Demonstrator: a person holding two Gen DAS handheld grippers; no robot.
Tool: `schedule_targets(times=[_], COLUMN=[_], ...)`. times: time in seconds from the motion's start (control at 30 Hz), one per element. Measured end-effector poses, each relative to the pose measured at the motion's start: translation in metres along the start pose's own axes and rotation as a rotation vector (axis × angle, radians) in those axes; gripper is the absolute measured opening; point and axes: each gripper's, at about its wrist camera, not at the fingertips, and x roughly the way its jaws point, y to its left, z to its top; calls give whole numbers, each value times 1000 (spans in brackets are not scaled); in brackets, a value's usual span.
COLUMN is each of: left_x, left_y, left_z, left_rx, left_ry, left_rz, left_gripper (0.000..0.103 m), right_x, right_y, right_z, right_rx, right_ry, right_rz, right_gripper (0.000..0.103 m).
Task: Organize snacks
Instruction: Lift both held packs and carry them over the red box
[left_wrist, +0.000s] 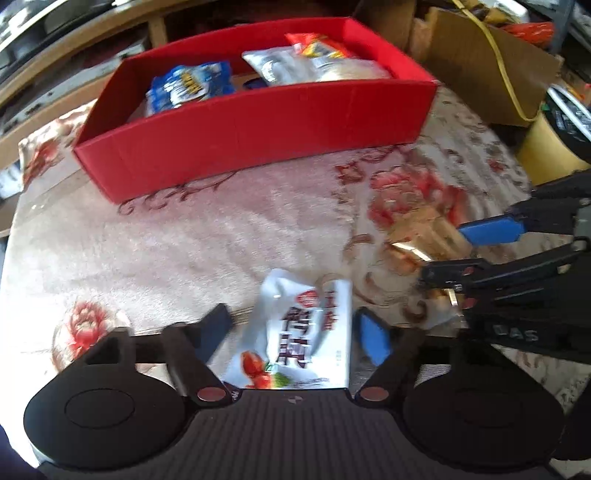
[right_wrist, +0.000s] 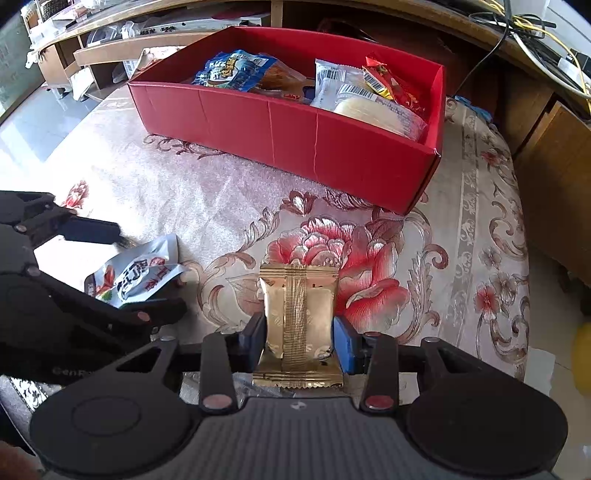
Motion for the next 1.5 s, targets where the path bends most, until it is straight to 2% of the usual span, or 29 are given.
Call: schedule_targets(times=[0.03,0.23,0.43,0.8,1.07,1.5], left_x=[-1,-5,-18,-30,-39,-53], left_y=[-1,2,5,14,18,26], left_z=[0,-1,-1,9,25,59], left_rx=[9,-12,-32,-60,-79,-85], left_ry=[-3,1,-30,-99,-151,-243], left_rz=[-3,-28,-21,39,55,121], left_gripper=[62,59,59,59,60,60], right_x=[-1,-15,-26,-40,-49,-62], right_y=[1,3,2,4,5,-1], right_z=[-1,-5,-3,9,25,56], right_rx=[2,25,49,66,86,119], right_ry=[-1,-29,-64,-132,-186,-285], right_rz=[-2,3,-5,-18,-13,-48], right_gripper=[45,45,45,45,45,44])
